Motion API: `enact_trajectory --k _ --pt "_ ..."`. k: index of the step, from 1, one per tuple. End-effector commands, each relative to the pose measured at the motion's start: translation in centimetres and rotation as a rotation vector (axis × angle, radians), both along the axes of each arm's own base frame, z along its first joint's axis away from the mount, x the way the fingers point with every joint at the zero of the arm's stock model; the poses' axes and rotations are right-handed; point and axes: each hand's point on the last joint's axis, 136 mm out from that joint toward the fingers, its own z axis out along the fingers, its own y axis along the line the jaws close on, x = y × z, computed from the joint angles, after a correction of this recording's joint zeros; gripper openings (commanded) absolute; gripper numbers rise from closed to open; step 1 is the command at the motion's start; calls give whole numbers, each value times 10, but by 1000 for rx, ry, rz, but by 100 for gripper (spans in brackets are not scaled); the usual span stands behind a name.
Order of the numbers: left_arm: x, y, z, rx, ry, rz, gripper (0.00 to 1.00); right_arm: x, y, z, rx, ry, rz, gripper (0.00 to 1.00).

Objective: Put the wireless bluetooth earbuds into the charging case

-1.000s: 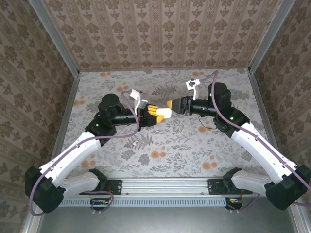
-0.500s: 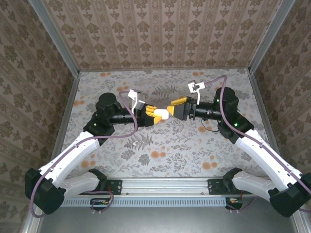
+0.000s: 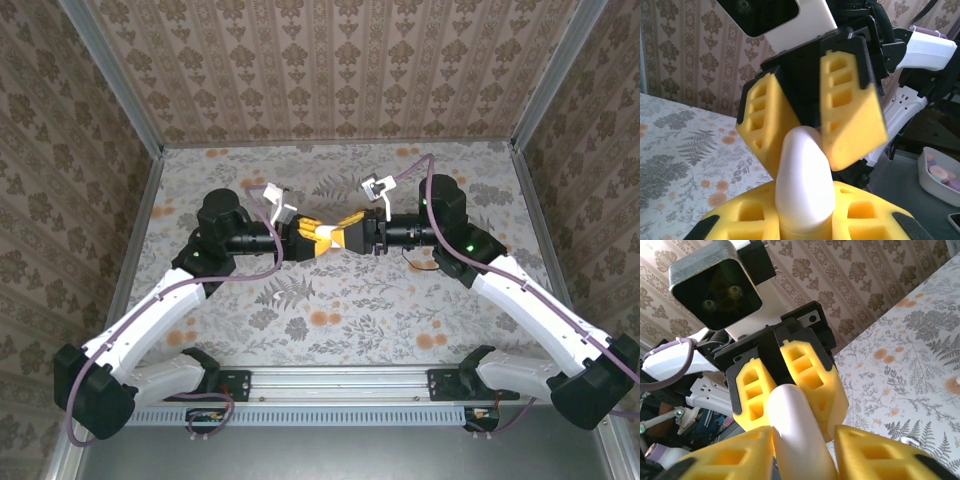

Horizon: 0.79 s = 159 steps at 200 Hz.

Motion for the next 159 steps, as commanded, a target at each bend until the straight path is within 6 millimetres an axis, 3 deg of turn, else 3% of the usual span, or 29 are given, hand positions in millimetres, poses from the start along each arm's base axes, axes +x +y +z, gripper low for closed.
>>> enact_trajectory --k 1,24,54,60,77,95,128,144,159 --pt "-4 1 19 -35 -24 -26 0 -4 1 5 -17 -31 23 26" --pt "-1 0 22 -38 -17 -23 0 -4 -1 5 -35 -53 12 18" --pt "0 0 23 -38 -10 -21 0 -5 -3 12 -29 -92 4 15" --pt "0 0 22 -37 -8 -21 0 -6 -2 13 -26 -96 7 16" --pt "1 -1 23 -38 -3 -21 0 -8 0 14 -24 -98 23 33" --pt "1 -1 24 -39 -2 -23 0 -11 2 12 -32 -90 46 36" --pt "0 0 25 -41 0 -23 0 -11 4 9 -43 -83 50 18" --pt "0 0 26 -43 4 -20 0 -9 3 13 -38 -101 35 14" --pt "-1 1 26 -46 8 -16 9 -9 1 18 -29 -123 20 12"
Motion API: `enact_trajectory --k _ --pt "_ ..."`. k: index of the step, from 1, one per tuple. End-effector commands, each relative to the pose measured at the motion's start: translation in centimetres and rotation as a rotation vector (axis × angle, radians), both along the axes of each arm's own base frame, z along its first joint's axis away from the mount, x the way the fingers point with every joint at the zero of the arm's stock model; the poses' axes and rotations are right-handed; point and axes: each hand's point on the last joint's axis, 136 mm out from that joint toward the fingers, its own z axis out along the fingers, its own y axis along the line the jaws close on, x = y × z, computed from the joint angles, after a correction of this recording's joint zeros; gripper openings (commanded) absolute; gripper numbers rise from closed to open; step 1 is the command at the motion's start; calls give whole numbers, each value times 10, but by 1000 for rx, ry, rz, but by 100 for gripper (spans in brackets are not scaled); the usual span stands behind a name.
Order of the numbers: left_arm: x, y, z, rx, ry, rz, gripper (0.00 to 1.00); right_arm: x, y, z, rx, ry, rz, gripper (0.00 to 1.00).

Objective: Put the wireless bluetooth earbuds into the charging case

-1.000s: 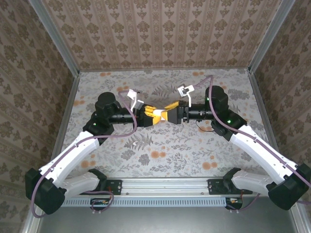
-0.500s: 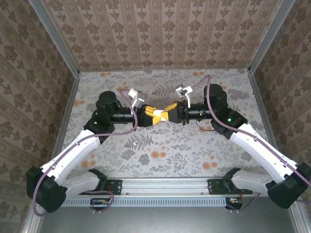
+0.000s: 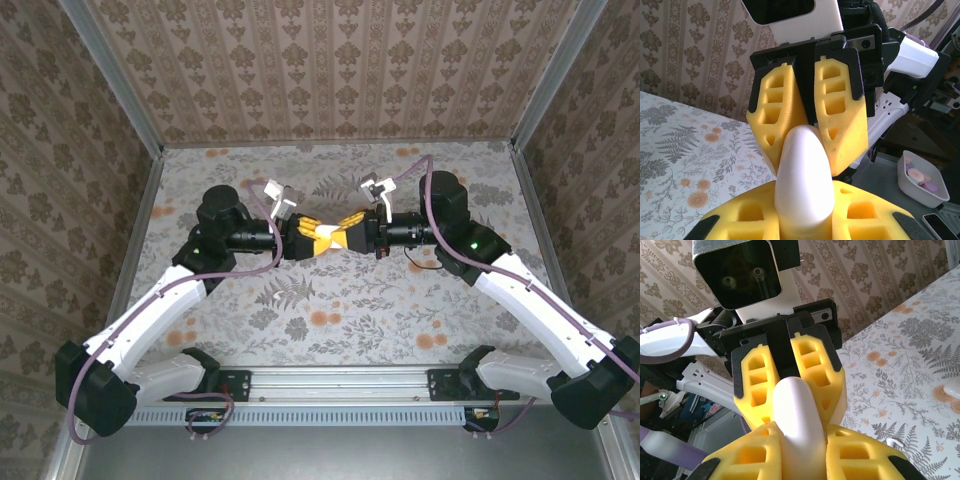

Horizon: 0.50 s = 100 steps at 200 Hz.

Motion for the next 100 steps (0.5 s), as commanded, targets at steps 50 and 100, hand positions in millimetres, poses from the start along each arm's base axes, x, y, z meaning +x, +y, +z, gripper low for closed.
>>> enact_trajectory --k 50,100 --pt "2 6 18 -73 -28 45 40 -4 -2 28 44 -79 -25 10" --pt "2 7 13 -68 -16 52 41 -5 -3 28 48 -76 -27 10"
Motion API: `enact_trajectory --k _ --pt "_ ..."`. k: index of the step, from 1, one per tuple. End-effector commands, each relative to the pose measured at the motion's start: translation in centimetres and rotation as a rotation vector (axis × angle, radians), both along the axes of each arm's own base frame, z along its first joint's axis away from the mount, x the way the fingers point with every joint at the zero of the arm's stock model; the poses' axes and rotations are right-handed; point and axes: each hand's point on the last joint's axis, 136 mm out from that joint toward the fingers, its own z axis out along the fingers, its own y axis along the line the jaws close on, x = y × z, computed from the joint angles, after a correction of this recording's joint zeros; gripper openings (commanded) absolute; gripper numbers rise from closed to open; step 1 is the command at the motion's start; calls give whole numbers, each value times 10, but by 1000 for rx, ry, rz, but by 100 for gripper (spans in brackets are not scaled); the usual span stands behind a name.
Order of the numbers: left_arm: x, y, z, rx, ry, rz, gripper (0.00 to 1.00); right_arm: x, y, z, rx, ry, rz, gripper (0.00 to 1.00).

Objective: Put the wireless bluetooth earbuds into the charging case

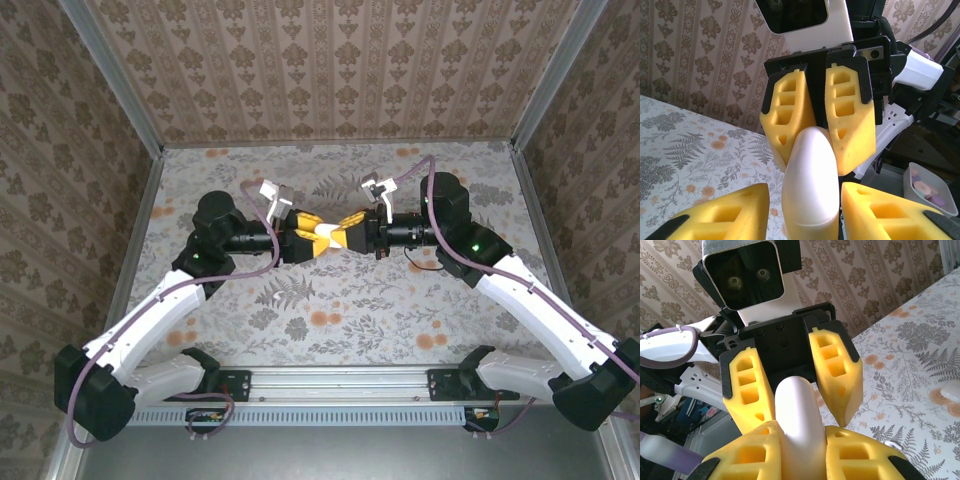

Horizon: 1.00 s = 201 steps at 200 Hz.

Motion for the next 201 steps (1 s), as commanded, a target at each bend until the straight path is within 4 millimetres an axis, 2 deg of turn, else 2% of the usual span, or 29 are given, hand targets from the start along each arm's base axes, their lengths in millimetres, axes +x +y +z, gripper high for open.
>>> enact_trajectory --k 1,22,53,131,142,169,184,201 --pt "-2 4 8 -28 -22 6 41 -4 -2 25 45 -64 -7 10" --pt "-2 3 8 -28 -11 -3 41 -4 -2 27 50 -67 -9 10" --pt "-3 2 10 -32 -5 -21 33 -4 -3 26 48 -67 -15 10" --pt "-4 -1 4 -19 20 -45 36 -1 -4 27 46 -74 -36 10" --pt "-5 -1 5 -20 19 -47 31 -1 -4 27 47 -72 -30 10" --pt "-6 -1 7 -21 12 -53 10 -2 -3 24 44 -58 -22 11" --pt "-6 -1 8 -22 0 -56 0 0 -3 22 37 -49 -34 16" --pt "-7 0 7 -14 -14 -57 0 12 -8 13 -5 -26 -108 26"
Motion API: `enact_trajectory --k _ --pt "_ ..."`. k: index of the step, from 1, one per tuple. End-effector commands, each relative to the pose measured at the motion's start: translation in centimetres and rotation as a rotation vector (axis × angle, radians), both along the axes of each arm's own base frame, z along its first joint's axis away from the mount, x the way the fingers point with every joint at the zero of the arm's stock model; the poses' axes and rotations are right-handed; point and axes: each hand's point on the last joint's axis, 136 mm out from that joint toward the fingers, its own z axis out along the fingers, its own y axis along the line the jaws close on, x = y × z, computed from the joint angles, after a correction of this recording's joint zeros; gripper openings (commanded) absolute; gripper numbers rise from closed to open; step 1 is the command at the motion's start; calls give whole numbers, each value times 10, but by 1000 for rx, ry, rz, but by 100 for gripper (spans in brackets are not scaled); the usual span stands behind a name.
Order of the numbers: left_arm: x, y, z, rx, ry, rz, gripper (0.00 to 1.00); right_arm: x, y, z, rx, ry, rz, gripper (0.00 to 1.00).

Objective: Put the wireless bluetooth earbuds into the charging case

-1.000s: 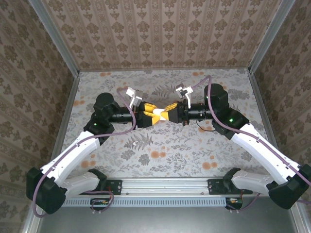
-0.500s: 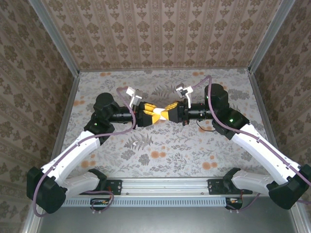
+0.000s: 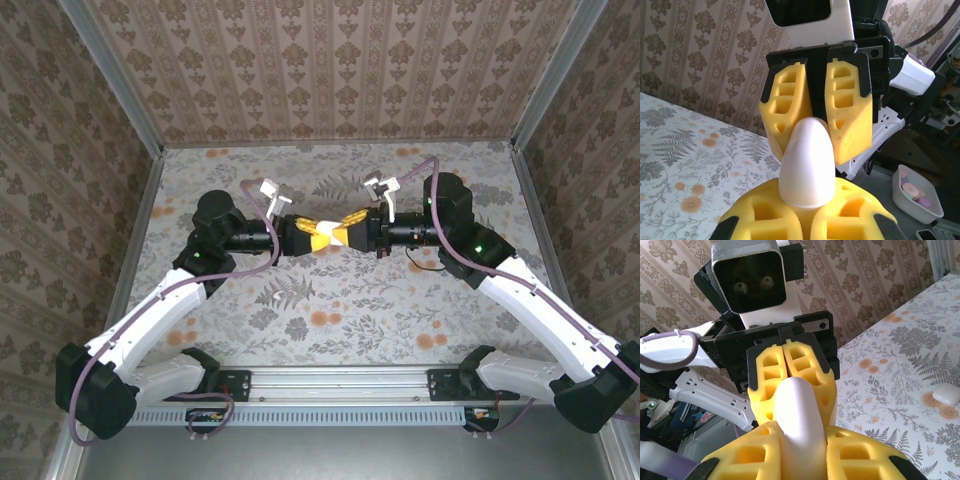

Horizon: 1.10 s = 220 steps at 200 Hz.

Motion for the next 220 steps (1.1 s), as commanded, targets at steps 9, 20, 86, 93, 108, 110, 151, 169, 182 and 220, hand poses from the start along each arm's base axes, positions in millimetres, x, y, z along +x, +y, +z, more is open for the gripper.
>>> enact_trajectory --k 9,20,86,93,108,110,151,169,182,220 --pt "-7 0 6 -9 -62 -31 0 18 -8 2 -47 6 -127 33" --pt "-8 1 6 -5 -72 -34 0 28 -14 -8 -89 33 -186 41" --pt "-10 6 7 1 -113 -1 0 58 -33 -32 -89 194 -314 55" --pt "-9 6 6 6 -113 10 0 57 -33 -31 -81 198 -310 56" --pt "-5 8 5 12 -121 42 0 55 -31 -25 -60 197 -295 58" --pt "-4 8 4 13 -120 47 0 54 -31 -24 -57 197 -294 59" --pt "16 24 -8 57 -125 198 0 50 -37 -10 -26 207 -318 62" --pt "23 35 -15 82 -128 271 0 56 -42 -15 -40 239 -367 62" --pt "29 45 -21 110 -133 336 0 64 -47 -25 -64 278 -424 62" --pt "32 73 -37 180 -165 493 0 91 -51 -80 -226 421 -535 59"
